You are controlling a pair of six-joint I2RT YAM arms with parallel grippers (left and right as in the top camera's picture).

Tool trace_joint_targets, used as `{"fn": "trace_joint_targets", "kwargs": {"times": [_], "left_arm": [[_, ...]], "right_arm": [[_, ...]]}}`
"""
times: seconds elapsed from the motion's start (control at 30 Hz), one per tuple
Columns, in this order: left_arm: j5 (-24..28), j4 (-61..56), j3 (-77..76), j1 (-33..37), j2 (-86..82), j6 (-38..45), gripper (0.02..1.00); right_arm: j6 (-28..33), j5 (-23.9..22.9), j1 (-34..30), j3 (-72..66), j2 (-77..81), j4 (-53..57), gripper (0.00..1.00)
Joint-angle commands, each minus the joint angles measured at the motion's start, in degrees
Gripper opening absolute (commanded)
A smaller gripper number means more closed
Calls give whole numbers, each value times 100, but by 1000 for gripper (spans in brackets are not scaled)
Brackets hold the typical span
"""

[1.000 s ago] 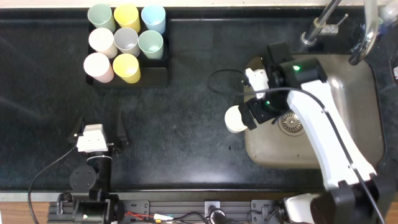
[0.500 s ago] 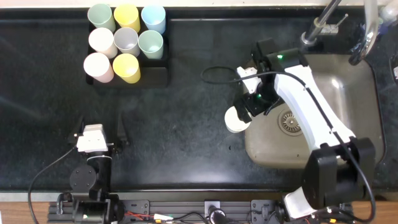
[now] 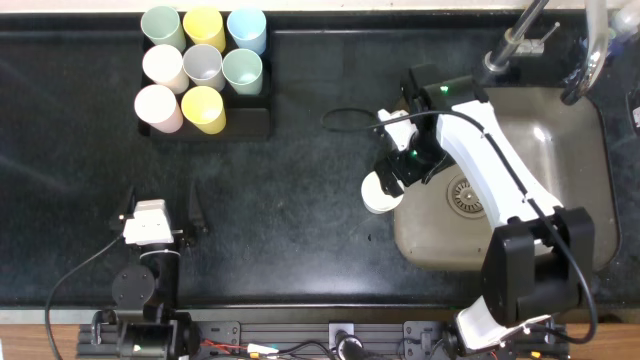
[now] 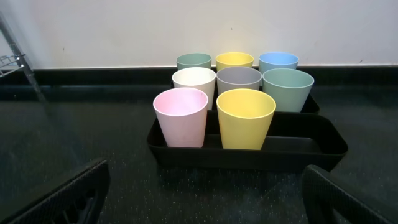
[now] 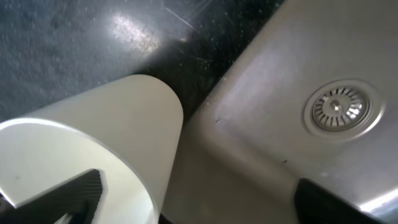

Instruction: Store Cups

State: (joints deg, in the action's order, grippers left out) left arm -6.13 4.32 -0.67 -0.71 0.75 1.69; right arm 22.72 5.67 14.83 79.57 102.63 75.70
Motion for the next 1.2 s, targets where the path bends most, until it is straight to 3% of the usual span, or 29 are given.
{"fn": "trace_joint_targets", "kwargs": {"times": [0.03, 0.2, 0.33, 0.47, 0.67, 0.9, 1.2], "left_arm": [[55, 4, 20, 28, -59, 68, 1000], [55, 2, 20, 28, -59, 68, 998], [55, 2, 20, 28, -59, 68, 1000], [55, 2, 20, 28, -59, 68, 1000], [55, 2, 20, 28, -59, 70, 1000], [55, 4, 20, 28, -59, 68, 1000], [55, 4, 20, 28, -59, 68, 1000]], "right_arm": [[-9, 37, 15, 153, 2, -55, 42], [-122, 76, 22, 205, -17, 9, 42], [-136, 422, 103, 737, -33, 461, 45], [-313, 656, 251, 1722, -33, 841, 42], [-949, 610, 839, 3630, -31, 863, 45], [-1952, -291, 1989, 4610, 125, -605, 45], [-3270, -981, 2406, 4671, 1169, -1123, 42]]}}
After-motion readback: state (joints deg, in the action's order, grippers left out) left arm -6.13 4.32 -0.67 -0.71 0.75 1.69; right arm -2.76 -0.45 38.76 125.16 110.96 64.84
